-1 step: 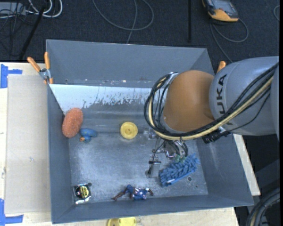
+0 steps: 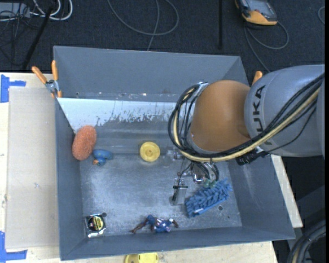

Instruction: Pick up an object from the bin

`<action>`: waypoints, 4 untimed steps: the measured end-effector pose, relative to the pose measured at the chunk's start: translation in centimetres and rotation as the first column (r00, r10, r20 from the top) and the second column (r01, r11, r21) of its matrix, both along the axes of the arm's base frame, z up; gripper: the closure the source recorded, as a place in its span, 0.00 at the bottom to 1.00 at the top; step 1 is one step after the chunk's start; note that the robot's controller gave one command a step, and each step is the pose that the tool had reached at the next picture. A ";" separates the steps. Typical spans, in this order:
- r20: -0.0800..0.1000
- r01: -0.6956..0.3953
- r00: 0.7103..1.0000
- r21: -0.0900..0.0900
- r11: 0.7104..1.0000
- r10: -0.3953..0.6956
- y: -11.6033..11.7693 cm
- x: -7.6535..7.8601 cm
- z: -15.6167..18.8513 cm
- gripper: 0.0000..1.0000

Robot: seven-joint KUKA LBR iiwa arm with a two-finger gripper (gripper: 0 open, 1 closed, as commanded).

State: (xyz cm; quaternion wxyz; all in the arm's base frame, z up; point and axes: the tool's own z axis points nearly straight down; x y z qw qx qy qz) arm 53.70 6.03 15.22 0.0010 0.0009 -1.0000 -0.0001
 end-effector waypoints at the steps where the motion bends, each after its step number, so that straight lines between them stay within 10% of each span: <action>1: 0.009 -0.046 0.999 -0.001 0.999 0.046 0.8 -1.8 -2.7 0.00; 2: 0.001 -0.041 0.999 0.000 0.999 0.041 2.4 -5.5 -7.2 0.00; 3: 0.018 -0.029 0.999 0.001 1.000 0.029 2.8 -5.9 -7.9 0.00; 4: -0.004 -0.134 0.991 -0.001 0.991 0.134 2.7 -5.5 -3.5 0.00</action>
Offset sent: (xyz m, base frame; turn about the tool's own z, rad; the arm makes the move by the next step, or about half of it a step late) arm -0.0640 0.0299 -0.0811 -0.0325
